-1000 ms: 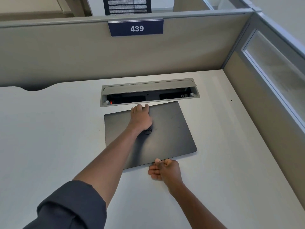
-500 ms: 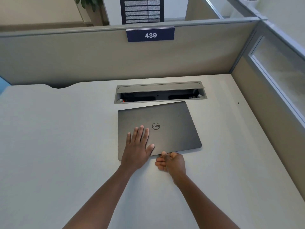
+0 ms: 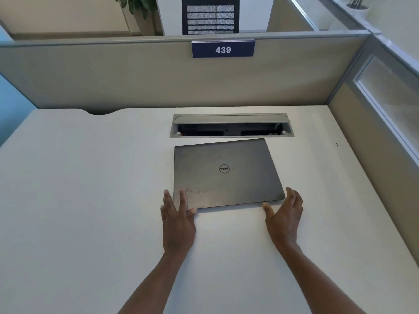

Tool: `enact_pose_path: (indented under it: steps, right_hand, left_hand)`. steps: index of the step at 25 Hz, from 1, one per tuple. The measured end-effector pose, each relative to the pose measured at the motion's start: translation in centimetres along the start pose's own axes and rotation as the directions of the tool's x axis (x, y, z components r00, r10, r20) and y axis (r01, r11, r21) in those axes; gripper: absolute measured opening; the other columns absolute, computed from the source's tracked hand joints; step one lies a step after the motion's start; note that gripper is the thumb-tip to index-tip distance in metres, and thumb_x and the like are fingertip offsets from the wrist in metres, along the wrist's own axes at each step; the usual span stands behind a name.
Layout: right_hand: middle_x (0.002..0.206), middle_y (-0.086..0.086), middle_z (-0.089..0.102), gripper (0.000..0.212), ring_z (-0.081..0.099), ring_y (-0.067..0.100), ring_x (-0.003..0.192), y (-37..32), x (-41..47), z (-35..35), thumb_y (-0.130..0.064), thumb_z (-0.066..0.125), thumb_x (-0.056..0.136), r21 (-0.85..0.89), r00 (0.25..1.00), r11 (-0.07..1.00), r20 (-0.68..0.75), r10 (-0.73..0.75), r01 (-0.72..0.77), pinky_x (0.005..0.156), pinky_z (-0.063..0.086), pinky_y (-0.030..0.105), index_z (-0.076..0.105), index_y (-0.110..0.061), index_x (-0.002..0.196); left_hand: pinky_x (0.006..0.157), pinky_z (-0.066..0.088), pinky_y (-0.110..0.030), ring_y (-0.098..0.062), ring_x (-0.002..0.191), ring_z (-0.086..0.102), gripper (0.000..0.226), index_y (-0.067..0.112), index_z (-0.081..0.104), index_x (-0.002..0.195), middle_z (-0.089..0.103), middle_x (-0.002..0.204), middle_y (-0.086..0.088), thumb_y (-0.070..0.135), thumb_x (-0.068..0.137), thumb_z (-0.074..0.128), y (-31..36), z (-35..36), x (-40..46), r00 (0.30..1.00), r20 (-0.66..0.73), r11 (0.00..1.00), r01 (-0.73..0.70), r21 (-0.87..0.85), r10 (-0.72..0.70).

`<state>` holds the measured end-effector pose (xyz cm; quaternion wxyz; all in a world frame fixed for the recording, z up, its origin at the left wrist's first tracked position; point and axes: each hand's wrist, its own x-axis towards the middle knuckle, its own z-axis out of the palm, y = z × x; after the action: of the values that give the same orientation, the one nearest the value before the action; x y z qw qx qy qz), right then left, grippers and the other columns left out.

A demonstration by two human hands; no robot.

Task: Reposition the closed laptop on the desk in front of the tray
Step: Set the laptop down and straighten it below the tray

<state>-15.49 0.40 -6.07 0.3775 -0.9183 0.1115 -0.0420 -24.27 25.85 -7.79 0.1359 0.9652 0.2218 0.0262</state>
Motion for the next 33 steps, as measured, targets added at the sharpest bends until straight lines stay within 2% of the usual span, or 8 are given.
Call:
enact_pose_path:
  steps: [2, 4, 9, 13, 16, 20, 26, 33]
  right_hand:
    - [0.152, 0.014, 0.036, 0.080, 0.034, 0.037, 0.132, 0.7, 0.7, 0.1, -0.024, 0.074, 0.084, -0.079, 0.998, 0.997, 0.064, -0.015, 0.020, 0.111, 0.030, 0.050, 0.029, -0.011, 0.150]
    - [0.152, 0.010, 0.040, 0.075, 0.032, 0.035, 0.131, 1.4, 0.8, 0.5, -0.027, 0.069, 0.088, -0.122, 0.995, 0.990, 0.081, -0.061, 0.070, 0.110, 0.029, 0.050, 0.031, -0.014, 0.151]
    - [0.142, 0.006, 0.047, 0.061, 0.036, 0.032, 0.122, 2.1, 0.6, 1.0, -0.025, 0.064, 0.091, -0.129, 0.994, 0.986, 0.046, -0.100, 0.105, 0.106, 0.032, 0.049, 0.039, -0.023, 0.146]
    - [0.133, 0.010, 0.055, 0.052, 0.045, 0.036, 0.116, 2.4, 0.6, 1.2, -0.015, 0.065, 0.090, -0.083, 0.990, 0.987, -0.027, -0.139, 0.136, 0.103, 0.037, 0.047, 0.051, -0.019, 0.140]
    - [0.124, 0.013, 0.062, 0.046, 0.053, 0.038, 0.110, 2.9, 1.0, 1.3, -0.007, 0.068, 0.087, -0.043, 0.979, 0.982, -0.076, -0.189, 0.186, 0.100, 0.040, 0.044, 0.060, -0.015, 0.132]
    - [0.113, 0.012, 0.064, 0.044, 0.053, 0.035, 0.101, 2.9, 0.7, 1.4, -0.004, 0.072, 0.083, -0.036, 0.973, 0.978, -0.101, -0.209, 0.206, 0.095, 0.046, 0.049, 0.064, -0.014, 0.126]
    - [0.101, 0.010, 0.063, 0.040, 0.053, 0.035, 0.094, 3.1, 0.7, 1.6, -0.007, 0.077, 0.080, -0.039, 0.968, 0.970, -0.072, -0.242, 0.240, 0.091, 0.044, 0.047, 0.067, -0.013, 0.119]
    - [0.100, 0.007, 0.063, 0.039, 0.050, 0.032, 0.091, 3.1, 0.8, 1.8, -0.007, 0.075, 0.081, -0.044, 0.969, 0.972, -0.078, -0.235, 0.232, 0.088, 0.047, 0.049, 0.067, -0.015, 0.118]
  left_hand:
    - [0.121, 0.026, -0.051, -0.040, 0.149, 0.024, 0.065, 0.015, 0.025, 0.158, 0.024, 0.158, -0.030, 0.045, 0.100, 0.020, 0.1, -0.1, 0.3, 1.000, 0.002, 1.000, -0.003, -0.021, 0.003]
    - [0.121, 0.026, -0.051, -0.038, 0.148, 0.025, 0.061, 0.016, 0.027, 0.157, 0.031, 0.154, -0.026, 0.042, 0.102, 0.028, -0.1, -0.1, 0.5, 1.000, -0.014, 0.999, -0.017, -0.039, 0.017]
    - [0.125, 0.020, -0.045, -0.032, 0.152, 0.019, 0.059, 0.025, 0.029, 0.157, 0.030, 0.160, -0.018, 0.043, 0.101, 0.039, -1.0, 0.2, 0.7, 1.000, -0.024, 0.988, -0.021, -0.155, 0.017]
    - [0.126, 0.017, -0.039, -0.028, 0.154, 0.018, 0.059, 0.030, 0.029, 0.156, 0.029, 0.162, -0.012, 0.044, 0.101, 0.042, -1.7, 0.2, 1.1, 1.000, -0.005, 0.974, -0.023, -0.226, 0.022]
    - [0.124, 0.020, -0.037, -0.028, 0.153, 0.021, 0.057, 0.031, 0.032, 0.155, 0.030, 0.162, -0.012, 0.043, 0.101, 0.045, -2.2, 0.0, 1.6, 1.000, 0.015, 0.967, -0.016, -0.253, 0.021]
    - [0.122, 0.023, -0.038, -0.029, 0.152, 0.022, 0.056, 0.035, 0.031, 0.155, 0.027, 0.163, -0.009, 0.042, 0.101, 0.044, -2.8, -0.2, 2.2, 0.999, 0.043, 0.960, 0.011, -0.280, 0.001]
    - [0.117, 0.037, -0.043, -0.029, 0.144, 0.036, 0.054, 0.028, 0.039, 0.152, 0.041, 0.154, -0.010, 0.035, 0.100, 0.050, -3.5, -0.5, 3.7, 0.999, -0.019, 0.962, -0.036, -0.272, 0.032]
    - [0.107, 0.046, -0.044, -0.026, 0.149, 0.028, 0.056, 0.031, 0.037, 0.153, 0.035, 0.159, -0.010, 0.040, 0.099, 0.050, -3.5, -0.5, 3.6, 1.000, 0.016, 0.964, -0.015, -0.266, 0.020]
